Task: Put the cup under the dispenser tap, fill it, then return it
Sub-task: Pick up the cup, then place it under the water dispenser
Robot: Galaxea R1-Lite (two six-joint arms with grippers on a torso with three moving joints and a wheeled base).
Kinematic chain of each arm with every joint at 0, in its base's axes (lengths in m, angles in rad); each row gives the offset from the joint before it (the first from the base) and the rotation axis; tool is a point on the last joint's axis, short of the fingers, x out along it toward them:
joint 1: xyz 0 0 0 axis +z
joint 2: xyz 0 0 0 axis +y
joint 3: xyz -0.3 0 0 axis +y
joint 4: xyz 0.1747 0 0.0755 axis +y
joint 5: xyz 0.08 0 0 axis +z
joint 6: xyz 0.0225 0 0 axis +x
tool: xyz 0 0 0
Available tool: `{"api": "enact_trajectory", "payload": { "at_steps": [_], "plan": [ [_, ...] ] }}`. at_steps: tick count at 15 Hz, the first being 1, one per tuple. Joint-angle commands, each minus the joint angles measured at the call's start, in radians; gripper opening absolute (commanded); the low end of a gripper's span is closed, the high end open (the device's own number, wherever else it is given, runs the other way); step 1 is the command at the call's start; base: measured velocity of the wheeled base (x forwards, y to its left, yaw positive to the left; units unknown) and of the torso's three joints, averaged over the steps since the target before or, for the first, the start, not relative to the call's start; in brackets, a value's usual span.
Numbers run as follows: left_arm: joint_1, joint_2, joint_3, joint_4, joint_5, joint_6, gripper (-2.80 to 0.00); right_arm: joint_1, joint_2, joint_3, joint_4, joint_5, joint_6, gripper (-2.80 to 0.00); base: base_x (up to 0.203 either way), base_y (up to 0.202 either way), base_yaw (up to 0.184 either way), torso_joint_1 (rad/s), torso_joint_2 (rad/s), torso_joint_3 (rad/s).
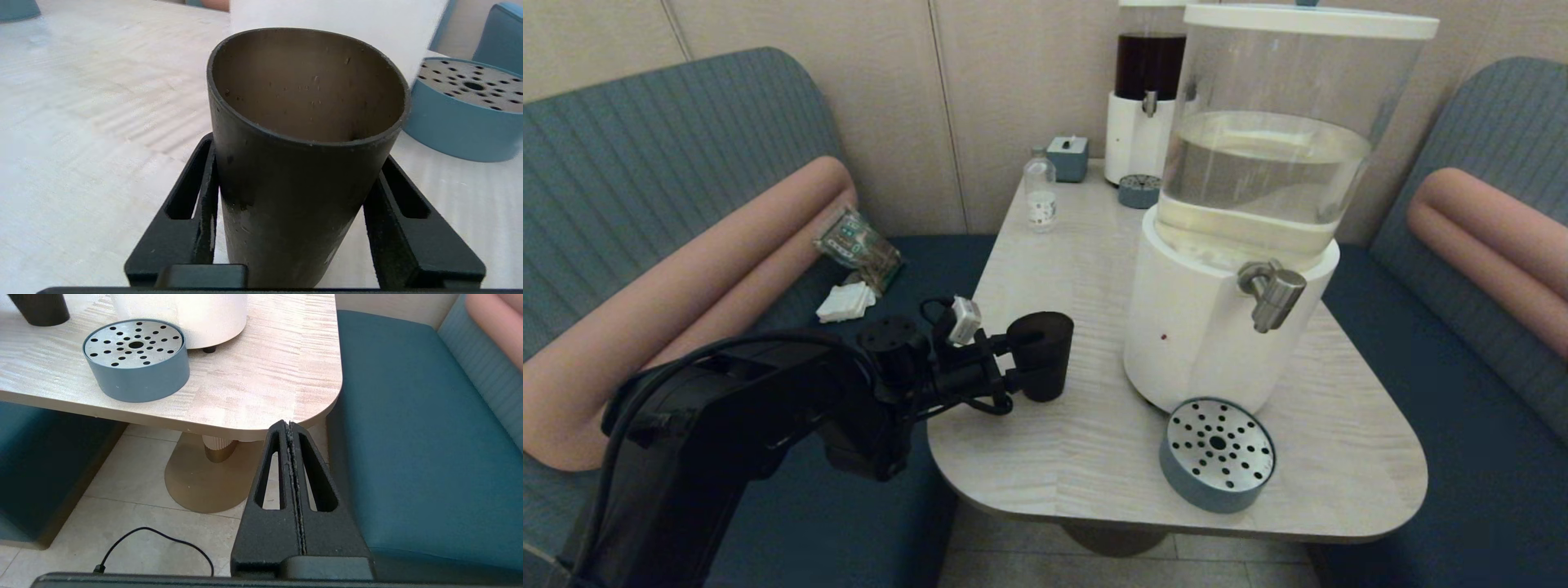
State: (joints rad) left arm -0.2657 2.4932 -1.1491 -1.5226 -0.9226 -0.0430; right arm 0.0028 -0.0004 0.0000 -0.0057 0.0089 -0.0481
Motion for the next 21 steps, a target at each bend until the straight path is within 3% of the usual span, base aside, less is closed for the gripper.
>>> {"api": "enact_trajectory", "payload": {
  "at_steps": [1, 5, 8, 11, 13, 18, 21],
  "plan": [
    [-0.007, -0.06, 0.058, -0.007, -0.006, 0.003, -2.8, 0.0, 0.0, 0.003, 0.0, 0.0, -0.001, -2.8, 0.0, 0.0, 0.0, 0.0, 0.0, 0.0],
    [-0.122, -0.298, 0.244, -0.007, 0.012, -0.004, -2.8, 0.0, 0.0, 0.003, 0.0, 0.0, -0.001, -2.8, 0.0, 0.0, 0.0, 0.0, 0.0, 0.0],
    [-0.289, -0.382, 0.284, -0.007, 0.126, -0.006, -2.8, 0.0, 0.0, 0.003, 0.0, 0.0, -0.001, -2.8, 0.0, 0.0, 0.0, 0.0, 0.0, 0.0],
    [-0.397, -0.387, 0.265, -0.007, 0.214, -0.005, -2.8, 0.0, 0.0, 0.003, 0.0, 0.0, -0.001, -2.8, 0.0, 0.0, 0.0, 0.0, 0.0, 0.0],
    [-0.431, -0.351, 0.238, -0.007, 0.252, -0.002, -2.8, 0.0, 0.0, 0.003, 0.0, 0.0, -0.001, -2.8, 0.0, 0.0, 0.0, 0.0, 0.0, 0.0],
    [-0.435, -0.269, 0.189, -0.007, 0.258, 0.002, -2.8, 0.0, 0.0, 0.003, 0.0, 0.0, -0.001, -2.8, 0.0, 0.0, 0.0, 0.0, 0.0, 0.0],
    [-0.435, -0.174, 0.101, -0.007, 0.256, -0.001, -2.8, 0.0, 0.0, 0.003, 0.0, 0.0, -0.001, -2.8, 0.0, 0.0, 0.0, 0.0, 0.0, 0.0]
  ]
}}
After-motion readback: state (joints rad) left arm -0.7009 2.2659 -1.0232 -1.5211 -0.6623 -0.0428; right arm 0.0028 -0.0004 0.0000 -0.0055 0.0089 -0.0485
